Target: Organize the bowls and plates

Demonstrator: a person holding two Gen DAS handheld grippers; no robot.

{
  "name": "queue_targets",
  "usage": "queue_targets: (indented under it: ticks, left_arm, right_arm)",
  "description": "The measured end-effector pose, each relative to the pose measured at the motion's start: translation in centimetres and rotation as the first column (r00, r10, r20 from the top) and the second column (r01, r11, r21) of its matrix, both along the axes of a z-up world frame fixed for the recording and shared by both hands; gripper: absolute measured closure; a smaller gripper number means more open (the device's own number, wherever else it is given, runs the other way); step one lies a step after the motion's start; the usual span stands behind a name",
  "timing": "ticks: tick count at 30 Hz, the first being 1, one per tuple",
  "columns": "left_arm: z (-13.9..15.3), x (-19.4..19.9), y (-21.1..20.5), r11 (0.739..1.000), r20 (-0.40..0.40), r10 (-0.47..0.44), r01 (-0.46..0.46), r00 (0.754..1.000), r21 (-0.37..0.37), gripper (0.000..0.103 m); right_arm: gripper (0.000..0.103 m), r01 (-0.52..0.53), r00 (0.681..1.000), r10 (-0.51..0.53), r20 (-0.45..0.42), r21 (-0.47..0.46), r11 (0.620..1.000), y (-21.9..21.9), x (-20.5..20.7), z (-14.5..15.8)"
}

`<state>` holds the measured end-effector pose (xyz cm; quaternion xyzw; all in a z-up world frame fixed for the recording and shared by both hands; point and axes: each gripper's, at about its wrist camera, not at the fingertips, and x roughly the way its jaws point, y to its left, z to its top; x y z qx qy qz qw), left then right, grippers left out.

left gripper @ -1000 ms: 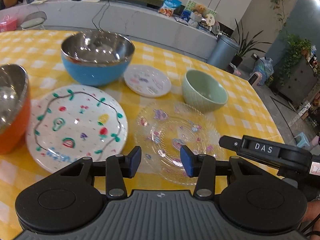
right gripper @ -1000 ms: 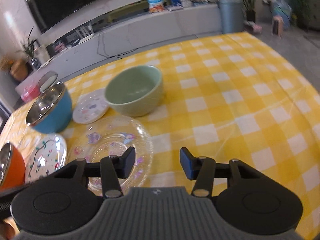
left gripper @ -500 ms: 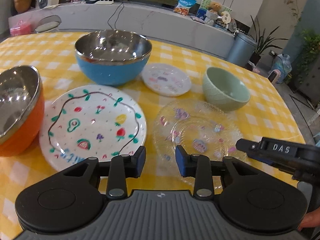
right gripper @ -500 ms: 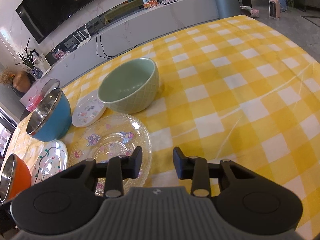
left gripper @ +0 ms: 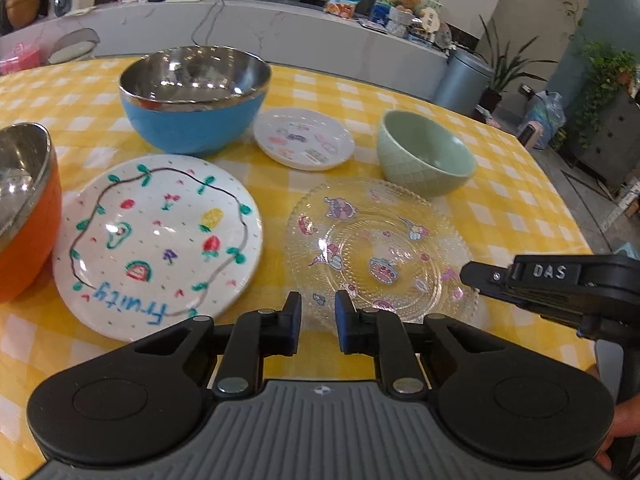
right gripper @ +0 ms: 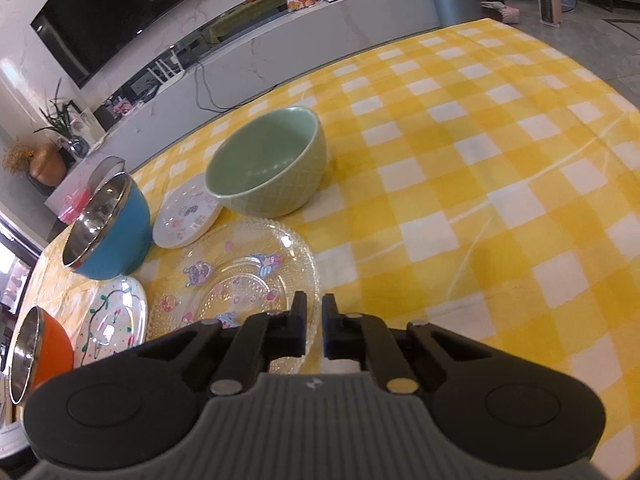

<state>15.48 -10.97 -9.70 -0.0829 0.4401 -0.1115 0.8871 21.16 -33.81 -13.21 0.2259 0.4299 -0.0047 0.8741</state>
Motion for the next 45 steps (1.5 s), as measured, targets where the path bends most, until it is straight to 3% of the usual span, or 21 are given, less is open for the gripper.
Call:
queue_targets:
  ticks: [6,11,16,18,19,22,34,45]
  left_arm:
    - [-0.1,0.2,-0.2,1.000,-0.008,-0.008,0.008,1.000,-0.019,0.081]
    - [-0.4,1.5,0.2,0.999,0.005,0.014,-0.014,1.000,-0.036,0.077]
    - [-0.9,2.4,0.2,0.999,0.004,0.024,-0.024,1.000,-0.048,0.075]
    - [-0.9,2.5,0.1,0.999,0.012,0.018,-0.018,1.000,-0.040,0.075]
    - [-0.9,2.4,0.2,0.999,0.015,0.018,-0.017,1.000,-0.038,0.076]
    - [-1.0,2.4,0.4,0.999,0.021,0.018,-0.018,1.000,-0.036,0.083]
    - [0.8,0.9,1.3,1.000,0.054,0.006,-0.005,0.999,-0.024,0.088]
    - [2.9,-2.5,3.5,0.999,0.045,0.033,-0.033,0.998,-0.002,0.089]
  right_arm:
    - [0.097,0.014,1.000,-0.014,-0.009,-0.007,1.000,-0.7,-0.2,0.2]
    - [0.073,0.017,1.000,-0.018,0.013,0.026,1.000,-0.9,-0.1,0.1]
    - [0.073,0.020,0.999,-0.021,0.031,0.044,0.999,-1.2,0.3,-0.3]
    - [0.081,0.023,0.999,-0.025,0.026,0.065,0.998,-1.4,0.4,-0.7]
    - [0.090,0.023,1.000,-0.024,0.014,0.075,0.997,-1.4,0.5,-0.9]
    - [0.093,0.028,1.000,-0.029,0.011,0.076,0.997,-1.5,0.5,-1.0]
    - [0.095,0.028,1.000,-0.028,-0.001,0.072,0.997,-1.1,-0.3,-0.2]
    - [0.094,-0.027,1.000,0.028,-0.008,0.143,0.989,0.3,-3.8,0.9]
